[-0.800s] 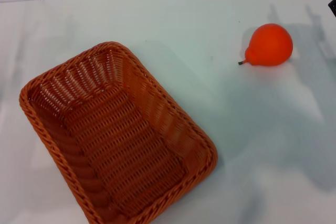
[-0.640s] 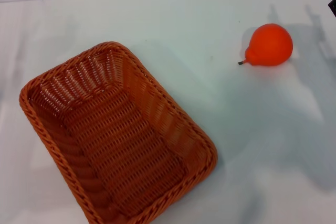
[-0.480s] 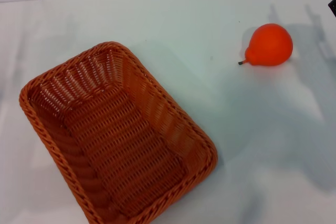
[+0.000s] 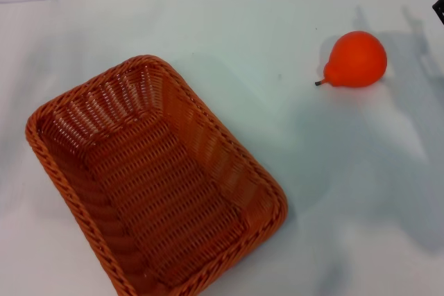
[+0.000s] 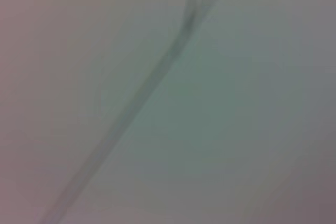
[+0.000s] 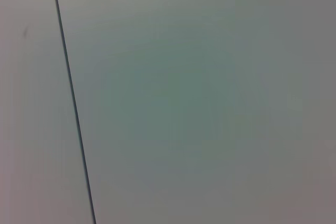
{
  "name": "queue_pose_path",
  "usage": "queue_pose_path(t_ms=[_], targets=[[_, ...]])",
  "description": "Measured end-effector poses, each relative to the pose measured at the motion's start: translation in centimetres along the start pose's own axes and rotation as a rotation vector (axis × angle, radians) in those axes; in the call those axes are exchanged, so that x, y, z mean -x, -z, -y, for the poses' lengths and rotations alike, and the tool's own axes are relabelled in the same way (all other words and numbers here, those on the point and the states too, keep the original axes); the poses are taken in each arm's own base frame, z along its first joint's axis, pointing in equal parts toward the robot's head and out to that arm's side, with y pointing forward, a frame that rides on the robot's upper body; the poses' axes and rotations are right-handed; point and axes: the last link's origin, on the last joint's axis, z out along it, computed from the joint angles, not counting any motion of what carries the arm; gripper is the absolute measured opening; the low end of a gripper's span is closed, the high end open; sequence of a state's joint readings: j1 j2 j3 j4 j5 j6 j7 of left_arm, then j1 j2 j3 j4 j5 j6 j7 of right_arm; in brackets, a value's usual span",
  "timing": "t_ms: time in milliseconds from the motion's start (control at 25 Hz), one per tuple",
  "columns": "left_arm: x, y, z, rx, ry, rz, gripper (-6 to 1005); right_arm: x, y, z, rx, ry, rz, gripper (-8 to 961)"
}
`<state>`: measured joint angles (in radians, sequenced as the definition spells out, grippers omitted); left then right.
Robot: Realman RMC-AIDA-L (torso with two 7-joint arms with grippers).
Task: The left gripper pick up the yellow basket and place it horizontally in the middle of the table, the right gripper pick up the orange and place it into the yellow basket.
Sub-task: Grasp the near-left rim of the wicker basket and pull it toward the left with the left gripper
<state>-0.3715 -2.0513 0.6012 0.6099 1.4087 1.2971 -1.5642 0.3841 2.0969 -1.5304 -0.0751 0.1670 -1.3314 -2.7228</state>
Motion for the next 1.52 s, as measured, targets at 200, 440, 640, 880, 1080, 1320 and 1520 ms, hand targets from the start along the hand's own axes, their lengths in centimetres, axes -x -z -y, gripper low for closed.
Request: queue_pose_path(t_ms=[200, 440, 640, 880, 1080, 1320, 1520], targets=[[-2.1, -3.0, -2.8, 0.212, 0.003, 0.388, 696, 0.0, -0.1, 0.1, -0.006, -0.005, 0.000, 939], [-2.4, -5.3, -4.5, 0.273, -0.130, 0.686, 697, -0.1, -0.3, 0.4, -0.019, -0.011, -0.006, 938], [-2.2, -6.5, -5.5, 0.268, -0.305, 0.829, 698, -0.1, -0.2, 0.5, -0.031, -0.012, -0.007, 937], [-1.2, -7.6, -5.8, 0.220, -0.431, 0.937, 700, -0.1, 0.0, 0.6, -0.039, -0.019, -0.008, 936], [-0.7, -8.5, -6.0, 0.172, -0.516, 0.972, 699, -0.1, 0.1, 0.8, -0.047, -0.021, -0.011, 935], [-0.4, -8.9, -6.1, 0.147, -0.573, 1.000, 698, -0.1, 0.2, 0.9, -0.058, -0.020, -0.010, 933], [-0.1, -8.9, -6.1, 0.150, -0.588, 1.025, 696, -0.1, 0.2, 0.9, -0.059, -0.020, -0.011, 932]])
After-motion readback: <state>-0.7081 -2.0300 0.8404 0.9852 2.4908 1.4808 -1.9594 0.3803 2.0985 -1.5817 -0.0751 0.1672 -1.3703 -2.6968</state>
